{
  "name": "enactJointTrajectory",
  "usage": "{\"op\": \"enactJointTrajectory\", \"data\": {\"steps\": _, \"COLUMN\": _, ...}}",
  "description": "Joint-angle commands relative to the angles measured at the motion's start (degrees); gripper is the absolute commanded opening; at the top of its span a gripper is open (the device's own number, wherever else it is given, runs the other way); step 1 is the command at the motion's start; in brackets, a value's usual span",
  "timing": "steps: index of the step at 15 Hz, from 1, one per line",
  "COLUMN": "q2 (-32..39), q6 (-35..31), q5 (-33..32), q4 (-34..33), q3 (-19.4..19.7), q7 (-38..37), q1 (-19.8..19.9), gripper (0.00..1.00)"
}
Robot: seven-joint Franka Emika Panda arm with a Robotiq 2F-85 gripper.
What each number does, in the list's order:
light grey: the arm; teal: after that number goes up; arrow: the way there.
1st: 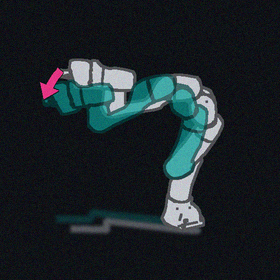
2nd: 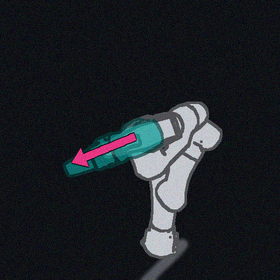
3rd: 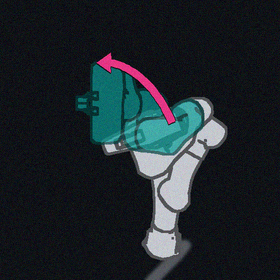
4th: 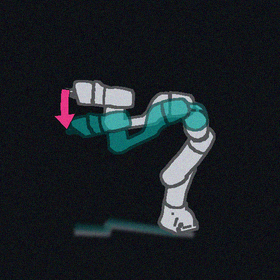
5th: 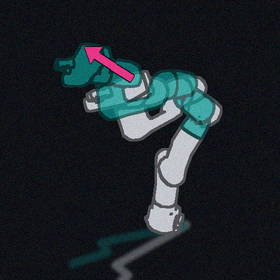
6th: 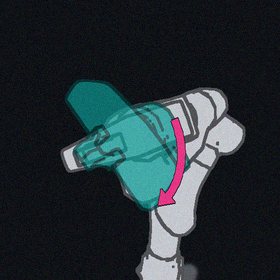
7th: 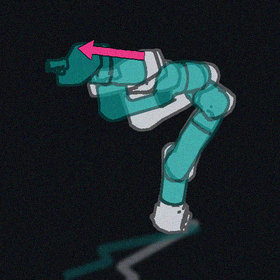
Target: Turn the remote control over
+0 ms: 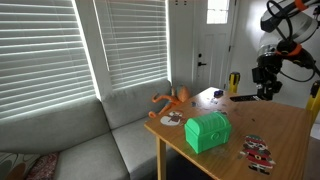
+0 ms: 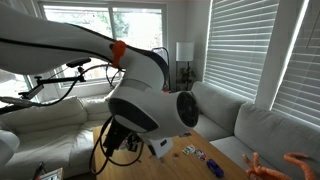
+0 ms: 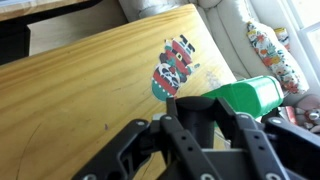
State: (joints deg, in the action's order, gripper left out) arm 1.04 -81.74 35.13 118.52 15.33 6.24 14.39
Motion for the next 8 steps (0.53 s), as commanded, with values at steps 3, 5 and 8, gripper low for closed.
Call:
{"op": "enactJointTrajectory", "data": {"steps": 3, "q2": 6.33, "q6": 11.83, "q5": 4.95, "q4": -6.01, "q3": 1.43, "q7": -7.05, "q1": 2.49, "gripper": 0.17}}
{"op": "enactJointTrajectory", "data": {"steps": 5, "q2": 7.74, "q6": 16.01, "q5": 6.85, "q4": -7.31, "q3": 1.76, "q7": -9.22, "q1": 3.31, "gripper": 0.17}}
{"op": "enactJointTrajectory", "data": {"steps": 8, "q2": 11.02, "q6": 22.66, "q5": 9.86, "q4": -9.84, "q3": 2.45, "q7": -12.09, "q1": 4.77, "gripper": 0.17}}
